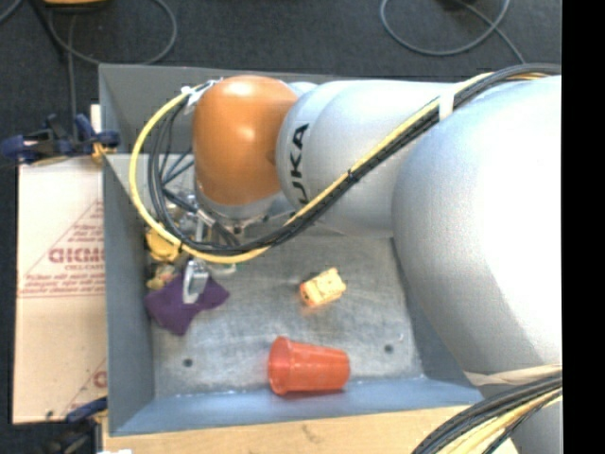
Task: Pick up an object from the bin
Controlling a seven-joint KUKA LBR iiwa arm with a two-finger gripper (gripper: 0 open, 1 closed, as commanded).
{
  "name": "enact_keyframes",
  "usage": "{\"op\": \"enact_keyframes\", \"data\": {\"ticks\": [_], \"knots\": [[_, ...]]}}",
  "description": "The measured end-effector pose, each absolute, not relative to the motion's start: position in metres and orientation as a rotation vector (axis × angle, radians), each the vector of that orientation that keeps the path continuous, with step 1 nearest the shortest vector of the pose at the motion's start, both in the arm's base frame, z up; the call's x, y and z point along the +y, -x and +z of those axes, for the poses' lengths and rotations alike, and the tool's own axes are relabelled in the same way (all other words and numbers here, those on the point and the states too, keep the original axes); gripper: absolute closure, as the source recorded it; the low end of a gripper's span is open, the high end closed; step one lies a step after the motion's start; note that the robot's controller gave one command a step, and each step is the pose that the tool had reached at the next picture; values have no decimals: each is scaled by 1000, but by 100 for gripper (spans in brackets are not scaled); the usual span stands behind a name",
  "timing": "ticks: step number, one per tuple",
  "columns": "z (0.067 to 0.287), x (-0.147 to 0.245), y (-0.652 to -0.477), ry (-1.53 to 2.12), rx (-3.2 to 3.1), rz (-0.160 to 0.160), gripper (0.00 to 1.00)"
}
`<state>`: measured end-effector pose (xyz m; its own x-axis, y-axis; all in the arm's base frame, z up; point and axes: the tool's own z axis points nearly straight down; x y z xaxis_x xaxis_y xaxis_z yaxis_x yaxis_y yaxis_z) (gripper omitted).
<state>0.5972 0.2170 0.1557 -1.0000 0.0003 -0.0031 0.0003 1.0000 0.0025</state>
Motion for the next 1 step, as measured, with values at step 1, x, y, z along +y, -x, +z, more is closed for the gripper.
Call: {"op": "enact_keyframes", "data": {"ticks": [1], "knots": [[156,217,-597,-1,3138,4,0]]}}
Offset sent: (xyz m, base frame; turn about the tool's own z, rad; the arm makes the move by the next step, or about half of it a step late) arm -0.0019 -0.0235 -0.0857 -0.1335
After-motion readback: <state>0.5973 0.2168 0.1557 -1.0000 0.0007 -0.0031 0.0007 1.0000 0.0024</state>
